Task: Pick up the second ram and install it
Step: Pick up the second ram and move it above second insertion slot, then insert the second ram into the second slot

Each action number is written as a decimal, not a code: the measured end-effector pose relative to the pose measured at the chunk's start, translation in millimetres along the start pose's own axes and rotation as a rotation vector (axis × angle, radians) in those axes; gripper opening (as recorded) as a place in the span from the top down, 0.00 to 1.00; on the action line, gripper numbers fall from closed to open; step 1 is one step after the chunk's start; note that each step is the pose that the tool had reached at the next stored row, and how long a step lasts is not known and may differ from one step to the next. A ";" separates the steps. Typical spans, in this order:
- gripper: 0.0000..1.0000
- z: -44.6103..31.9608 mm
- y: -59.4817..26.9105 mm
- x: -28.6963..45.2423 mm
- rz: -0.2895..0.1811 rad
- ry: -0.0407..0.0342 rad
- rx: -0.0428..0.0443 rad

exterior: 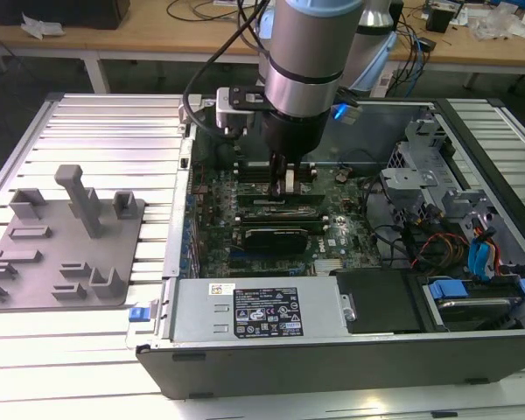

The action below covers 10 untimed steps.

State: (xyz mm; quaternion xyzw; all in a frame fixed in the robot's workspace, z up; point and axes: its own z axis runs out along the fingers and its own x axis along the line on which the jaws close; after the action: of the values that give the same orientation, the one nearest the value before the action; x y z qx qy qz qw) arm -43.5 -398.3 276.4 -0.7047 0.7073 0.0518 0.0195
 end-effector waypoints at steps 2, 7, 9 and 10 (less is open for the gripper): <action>0.91 0.2 0.0 0.0 0.000 -0.0001 0.0001; 0.91 0.3 0.0 0.1 0.000 -0.0001 0.0001; 0.91 0.4 0.0 0.1 0.000 -0.0001 0.0000; 0.91 0.4 0.0 0.1 0.000 -0.0001 0.0001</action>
State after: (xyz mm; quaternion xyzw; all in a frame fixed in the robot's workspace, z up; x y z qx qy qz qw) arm -43.6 -398.3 276.0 -0.7047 0.7073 0.0518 0.0195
